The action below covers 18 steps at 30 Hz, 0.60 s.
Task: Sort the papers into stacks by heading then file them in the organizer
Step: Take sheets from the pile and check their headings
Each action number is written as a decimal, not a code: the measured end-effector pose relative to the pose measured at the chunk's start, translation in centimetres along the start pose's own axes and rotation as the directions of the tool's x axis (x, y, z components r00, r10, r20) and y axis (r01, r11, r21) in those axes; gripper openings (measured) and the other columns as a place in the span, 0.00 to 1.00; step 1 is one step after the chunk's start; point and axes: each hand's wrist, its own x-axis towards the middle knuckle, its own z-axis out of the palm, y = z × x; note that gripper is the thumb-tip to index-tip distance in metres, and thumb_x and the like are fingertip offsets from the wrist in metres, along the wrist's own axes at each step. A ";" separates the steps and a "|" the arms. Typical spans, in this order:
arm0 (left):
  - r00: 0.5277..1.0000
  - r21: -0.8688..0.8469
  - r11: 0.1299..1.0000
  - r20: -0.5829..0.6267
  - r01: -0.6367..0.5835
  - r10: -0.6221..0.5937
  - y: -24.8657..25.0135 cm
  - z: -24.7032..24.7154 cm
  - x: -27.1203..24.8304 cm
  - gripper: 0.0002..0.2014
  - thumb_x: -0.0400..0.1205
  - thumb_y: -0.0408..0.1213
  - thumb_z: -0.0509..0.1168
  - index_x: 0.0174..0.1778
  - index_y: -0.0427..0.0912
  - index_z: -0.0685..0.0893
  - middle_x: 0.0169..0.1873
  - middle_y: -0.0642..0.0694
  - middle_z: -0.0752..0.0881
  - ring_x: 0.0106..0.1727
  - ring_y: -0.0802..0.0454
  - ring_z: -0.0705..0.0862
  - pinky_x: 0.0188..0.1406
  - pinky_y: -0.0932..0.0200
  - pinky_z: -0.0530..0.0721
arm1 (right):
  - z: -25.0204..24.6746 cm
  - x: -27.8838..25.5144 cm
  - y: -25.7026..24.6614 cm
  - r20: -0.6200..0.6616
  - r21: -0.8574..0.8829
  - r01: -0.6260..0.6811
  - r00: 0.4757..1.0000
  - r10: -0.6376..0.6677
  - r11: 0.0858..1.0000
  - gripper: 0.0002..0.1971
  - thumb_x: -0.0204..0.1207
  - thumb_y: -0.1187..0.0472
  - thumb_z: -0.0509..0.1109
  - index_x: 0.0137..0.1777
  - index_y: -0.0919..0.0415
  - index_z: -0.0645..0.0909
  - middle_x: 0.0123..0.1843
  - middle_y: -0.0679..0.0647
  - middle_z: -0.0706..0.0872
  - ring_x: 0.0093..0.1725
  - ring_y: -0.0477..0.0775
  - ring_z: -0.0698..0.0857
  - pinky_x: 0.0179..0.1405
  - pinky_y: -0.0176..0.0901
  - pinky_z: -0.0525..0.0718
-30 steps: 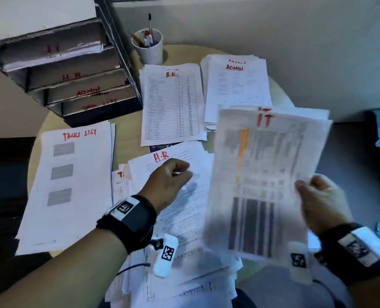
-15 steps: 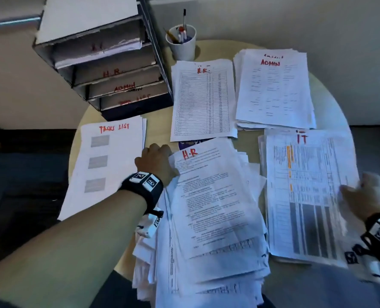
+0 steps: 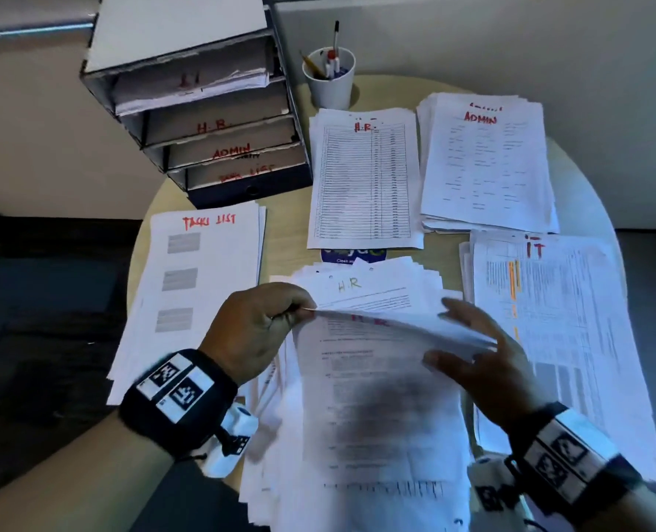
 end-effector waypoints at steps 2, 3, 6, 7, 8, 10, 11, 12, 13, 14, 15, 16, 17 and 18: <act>0.998 -0.025 0.998 0.028 0.049 -0.049 -0.3 -0.1 -0.1 0.06 0.81 0.44 0.70 0.42 0.47 0.88 0.35 0.56 0.87 0.39 0.57 0.84 0.41 0.59 0.83 | 0.6 -0.6 -0.1 -0.015 0.045 0.000 1.000 0.000 0.999 0.16 0.66 0.65 0.84 0.41 0.41 0.86 0.33 0.32 0.88 0.36 0.24 0.83 0.36 0.16 0.76; 0.997 -0.021 0.997 0.036 0.074 -0.073 -0.5 -0.1 -0.1 0.09 0.81 0.49 0.70 0.41 0.48 0.87 0.33 0.57 0.86 0.37 0.57 0.84 0.39 0.58 0.83 | 0.8 -0.8 0.1 -0.016 0.091 0.001 1.000 0.000 0.996 0.12 0.68 0.65 0.83 0.34 0.45 0.88 0.29 0.35 0.88 0.32 0.29 0.84 0.34 0.20 0.77; 0.995 0.046 0.995 0.025 0.092 -0.093 -0.9 0.4 -0.2 0.20 0.80 0.61 0.63 0.36 0.49 0.84 0.28 0.59 0.83 0.34 0.58 0.82 0.34 0.62 0.79 | 1.1 -1.5 0.5 -0.044 0.188 -0.035 0.998 0.044 0.982 0.11 0.71 0.66 0.79 0.31 0.51 0.89 0.28 0.37 0.89 0.29 0.33 0.85 0.30 0.26 0.81; 0.993 0.056 0.992 0.034 0.115 -0.117 -1.0 0.6 -0.2 0.21 0.81 0.62 0.62 0.34 0.48 0.82 0.27 0.57 0.83 0.33 0.57 0.82 0.34 0.59 0.79 | 1.1 -1.5 0.6 -0.052 0.258 -0.053 0.996 0.068 0.965 0.11 0.72 0.69 0.78 0.34 0.53 0.88 0.29 0.38 0.90 0.30 0.36 0.87 0.30 0.27 0.83; 0.986 0.039 0.987 0.053 0.157 -0.159 -1.1 0.8 0.0 0.22 0.81 0.62 0.62 0.34 0.47 0.81 0.27 0.53 0.82 0.32 0.56 0.82 0.34 0.56 0.80 | 1.2 -1.4 0.5 -0.056 0.325 -0.083 0.993 0.107 0.942 0.09 0.73 0.71 0.76 0.38 0.55 0.88 0.31 0.41 0.91 0.31 0.40 0.88 0.29 0.29 0.84; 0.945 -0.133 0.940 0.132 0.315 -0.298 -1.4 1.4 0.4 0.20 0.81 0.58 0.65 0.39 0.42 0.81 0.32 0.45 0.84 0.34 0.51 0.82 0.37 0.56 0.80 | 1.4 -1.1 0.6 -0.075 0.380 -0.124 0.983 0.165 0.916 0.07 0.76 0.71 0.73 0.42 0.60 0.88 0.33 0.48 0.92 0.33 0.48 0.89 0.30 0.39 0.88; 0.905 -0.303 0.854 0.188 0.422 -0.381 -1.2 1.7 0.5 0.16 0.82 0.51 0.68 0.45 0.40 0.81 0.36 0.41 0.85 0.36 0.53 0.83 0.38 0.58 0.81 | 1.4 -0.9 0.7 -0.072 0.392 -0.137 0.981 0.179 0.910 0.05 0.77 0.70 0.73 0.42 0.61 0.88 0.35 0.51 0.92 0.35 0.52 0.90 0.32 0.46 0.90; 0.854 -0.463 0.718 0.263 0.520 -0.449 -1.1 2.1 0.6 0.10 0.83 0.41 0.70 0.52 0.38 0.82 0.38 0.42 0.87 0.37 0.55 0.84 0.37 0.61 0.83 | 1.3 -0.6 0.9 -0.066 0.397 -0.152 0.979 0.193 0.905 0.05 0.78 0.69 0.72 0.42 0.62 0.88 0.36 0.54 0.92 0.36 0.56 0.90 0.36 0.53 0.91; 0.810 -0.550 0.599 0.326 0.582 -0.488 -0.9 2.5 0.5 0.08 0.83 0.31 0.70 0.56 0.36 0.82 0.39 0.44 0.89 0.35 0.58 0.85 0.34 0.63 0.83 | 1.3 -0.4 1.2 -0.057 0.403 -0.158 0.979 0.196 0.902 0.05 0.79 0.67 0.72 0.42 0.63 0.88 0.37 0.56 0.92 0.38 0.59 0.89 0.39 0.57 0.91; 0.783 -0.562 0.552 0.355 0.616 -0.511 -0.9 2.9 0.2 0.08 0.82 0.25 0.69 0.56 0.35 0.82 0.36 0.48 0.91 0.31 0.60 0.85 0.31 0.65 0.81 | 1.3 -0.1 1.3 -0.052 0.394 -0.150 0.981 0.185 0.907 0.06 0.80 0.63 0.72 0.42 0.61 0.89 0.37 0.56 0.91 0.38 0.60 0.88 0.40 0.57 0.89; 0.768 -0.522 0.568 0.362 0.636 -0.527 -1.1 3.3 -0.1 0.07 0.82 0.22 0.68 0.52 0.35 0.84 0.32 0.52 0.90 0.27 0.61 0.82 0.28 0.66 0.79 | 1.3 0.1 1.4 -0.068 0.352 -0.135 0.983 0.168 0.926 0.08 0.80 0.58 0.71 0.42 0.59 0.89 0.36 0.53 0.91 0.37 0.58 0.87 0.40 0.55 0.88; 0.758 -0.483 0.586 0.358 0.650 -0.545 -1.2 3.6 -0.3 0.06 0.81 0.22 0.69 0.46 0.37 0.85 0.27 0.54 0.88 0.25 0.60 0.80 0.28 0.65 0.77 | 1.2 0.3 1.5 -0.097 0.264 -0.110 0.985 0.140 0.958 0.10 0.79 0.52 0.70 0.41 0.56 0.88 0.34 0.51 0.89 0.35 0.56 0.86 0.39 0.52 0.86; 0.748 -0.451 0.599 0.343 0.662 -0.568 -1.5 3.8 -0.5 0.07 0.80 0.23 0.71 0.41 0.39 0.85 0.25 0.54 0.87 0.25 0.58 0.78 0.28 0.64 0.77 | 0.9 0.5 1.7 -0.132 0.150 -0.088 0.985 0.108 0.985 0.13 0.78 0.49 0.67 0.39 0.55 0.86 0.31 0.49 0.87 0.33 0.54 0.84 0.37 0.50 0.83; 0.732 -0.443 0.588 0.322 0.677 -0.601 -1.8 4.1 -0.6 0.08 0.79 0.24 0.73 0.37 0.39 0.85 0.25 0.51 0.86 0.26 0.55 0.78 0.29 0.62 0.78 | 0.7 0.6 1.8 -0.160 0.057 -0.063 0.985 0.071 0.996 0.15 0.78 0.48 0.65 0.35 0.54 0.83 0.28 0.48 0.83 0.32 0.53 0.82 0.36 0.48 0.80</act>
